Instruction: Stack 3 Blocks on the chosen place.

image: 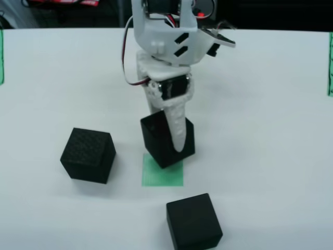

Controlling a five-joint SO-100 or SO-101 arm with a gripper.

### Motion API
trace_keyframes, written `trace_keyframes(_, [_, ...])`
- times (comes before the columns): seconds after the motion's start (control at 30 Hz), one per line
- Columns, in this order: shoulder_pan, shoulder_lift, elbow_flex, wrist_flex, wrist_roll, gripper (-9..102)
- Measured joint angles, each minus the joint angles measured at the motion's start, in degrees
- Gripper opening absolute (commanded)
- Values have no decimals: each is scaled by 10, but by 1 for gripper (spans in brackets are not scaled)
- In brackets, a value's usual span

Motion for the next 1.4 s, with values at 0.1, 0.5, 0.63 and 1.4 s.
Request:
trace_keyframes(0.1, [-1,-28,-26,0,47,19])
trace_keyframes(0.5, [-1,-121,-97,20,173,19])
trace_keyframes(0.63, [-1,-146,-108,21,206,19])
trace_keyframes(1.4, [9,-164,-128,31,228,34])
